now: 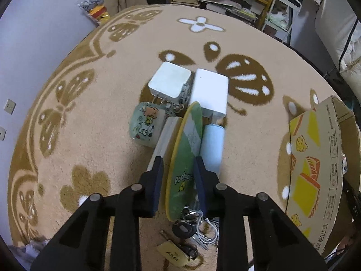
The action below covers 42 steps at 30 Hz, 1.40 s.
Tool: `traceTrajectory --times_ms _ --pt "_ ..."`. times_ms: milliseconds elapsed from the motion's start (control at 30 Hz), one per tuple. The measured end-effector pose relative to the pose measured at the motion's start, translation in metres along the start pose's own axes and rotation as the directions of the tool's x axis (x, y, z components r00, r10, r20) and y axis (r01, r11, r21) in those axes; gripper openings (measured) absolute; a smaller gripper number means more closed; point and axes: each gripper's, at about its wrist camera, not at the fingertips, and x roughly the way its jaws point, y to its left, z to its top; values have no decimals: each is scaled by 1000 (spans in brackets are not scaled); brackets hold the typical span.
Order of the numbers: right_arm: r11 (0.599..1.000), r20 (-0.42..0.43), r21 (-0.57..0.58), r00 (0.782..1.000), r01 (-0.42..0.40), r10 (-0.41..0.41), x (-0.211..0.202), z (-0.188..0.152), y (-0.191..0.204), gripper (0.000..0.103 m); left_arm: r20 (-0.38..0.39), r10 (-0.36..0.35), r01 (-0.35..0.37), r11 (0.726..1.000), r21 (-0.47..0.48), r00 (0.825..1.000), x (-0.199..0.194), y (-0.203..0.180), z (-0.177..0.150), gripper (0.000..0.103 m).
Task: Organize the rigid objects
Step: 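Lift the yellow fan and lower it into the box with the left tool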
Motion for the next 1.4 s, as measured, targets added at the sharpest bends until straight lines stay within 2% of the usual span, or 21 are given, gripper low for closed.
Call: traceTrajectory --times_ms 33,333,500,567,633,800,967,1133,1267,1400 --pt "1000 0 0 1000 0 0 0 0 0 8 -3 -1 1 1000 -2 1000 1 0 0 20" --pt "1000 -1 -1 1000 0 0 0 1 0 8 -30 1 -2 1000 -13 1000 11 -1 -2 19" --pt "1000 -1 -1 1000 1 -1 0 0 0 8 -31 39 -37 999 38 999 15 -15 -3 19" --pt "1000 -1 -2 1000 1 -1 0 0 0 8 -40 40 -39 999 35 998 19 -17 -4 19" --pt "1000 -1 -2 1000 1 -1 0 0 0 8 -24 63 -62 997 34 998 22 -19 -3 13" --pt "1000 -2 0 1000 0 0 0 1 0 8 -3 88 -88 996 23 996 20 -21 -4 10" --pt "1000 -2 -1 1000 1 -1 0 1 0 7 53 134 -135 991 17 990 -2 -23 -5 7" --pt "1000 -3 -2 1000 2 -2 -1 1 0 7 179 179 -185 983 19 967 -41 -29 -8 7" --pt "1000 -3 0 1000 1 -1 -1 1 0 7 248 164 -170 985 4 955 -70 -33 -9 7" --pt "1000 -3 -1 1000 1 -1 -1 2 0 8 320 165 -180 983 18 933 -100 -48 -10 7"
